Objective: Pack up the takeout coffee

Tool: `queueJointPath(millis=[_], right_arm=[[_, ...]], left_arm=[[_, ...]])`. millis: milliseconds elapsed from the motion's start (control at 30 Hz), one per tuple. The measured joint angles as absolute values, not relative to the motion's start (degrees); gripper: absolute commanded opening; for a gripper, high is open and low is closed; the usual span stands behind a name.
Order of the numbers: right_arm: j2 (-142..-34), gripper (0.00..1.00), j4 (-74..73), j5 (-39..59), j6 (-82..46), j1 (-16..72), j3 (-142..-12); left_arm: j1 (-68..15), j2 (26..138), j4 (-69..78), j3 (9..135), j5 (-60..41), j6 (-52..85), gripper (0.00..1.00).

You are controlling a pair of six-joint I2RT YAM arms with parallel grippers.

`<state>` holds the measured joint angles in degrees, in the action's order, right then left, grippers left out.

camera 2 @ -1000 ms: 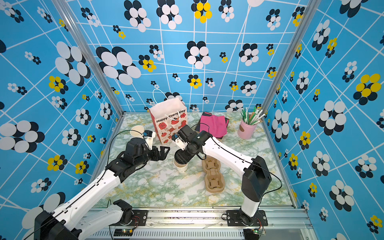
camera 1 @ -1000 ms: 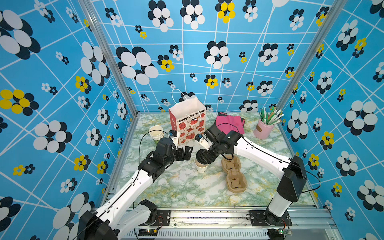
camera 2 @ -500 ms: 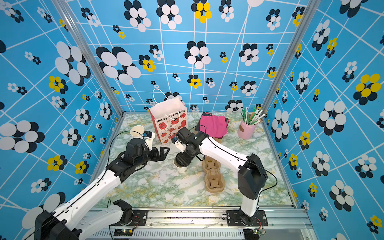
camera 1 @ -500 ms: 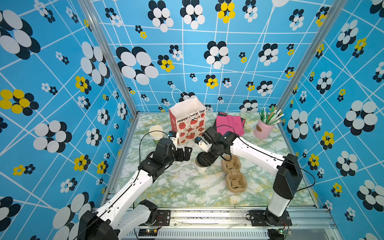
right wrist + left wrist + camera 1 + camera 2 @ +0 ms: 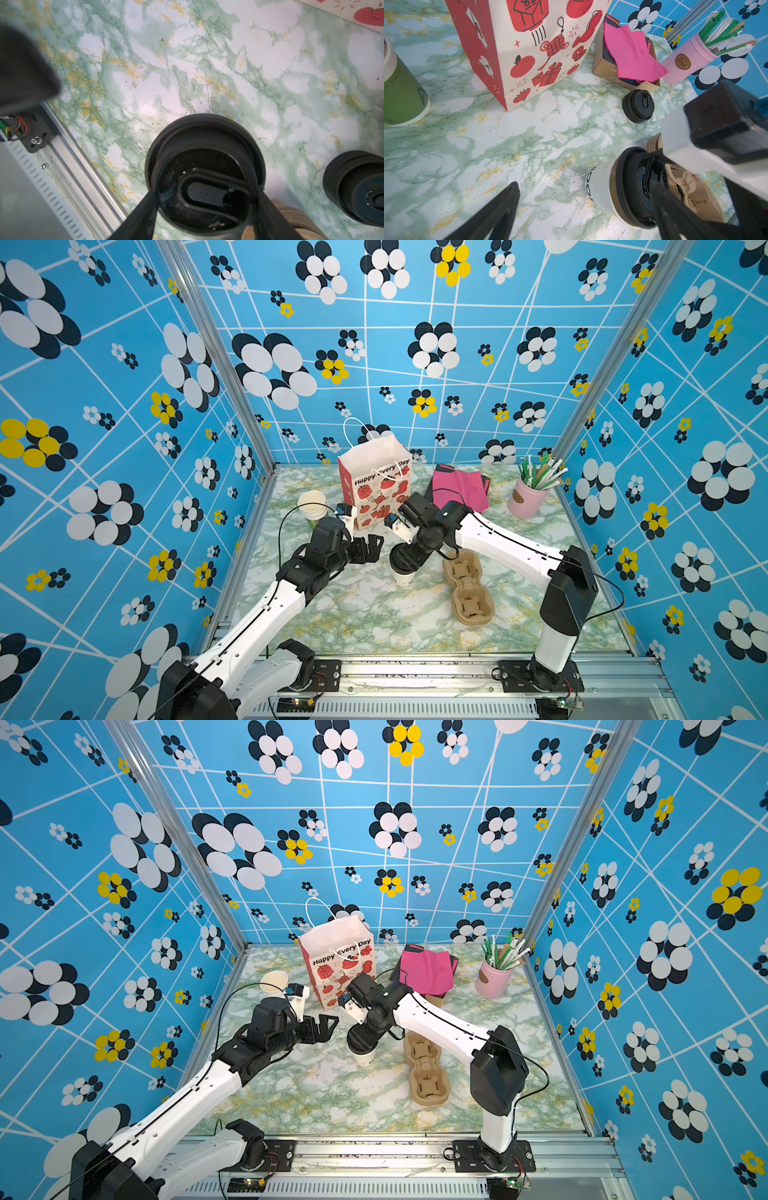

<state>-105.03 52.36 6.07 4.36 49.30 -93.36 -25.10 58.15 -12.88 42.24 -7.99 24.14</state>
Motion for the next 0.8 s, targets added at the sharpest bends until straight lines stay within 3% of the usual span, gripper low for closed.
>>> queueJointPath(millis=[800], right_arm=[[-109.1, 0.60, 55.9, 3.5, 5.4, 51.1, -97.1]], left_arm=[[-24.2, 57.2, -12.4, 40.2, -9.3, 25.9, 0.99]])
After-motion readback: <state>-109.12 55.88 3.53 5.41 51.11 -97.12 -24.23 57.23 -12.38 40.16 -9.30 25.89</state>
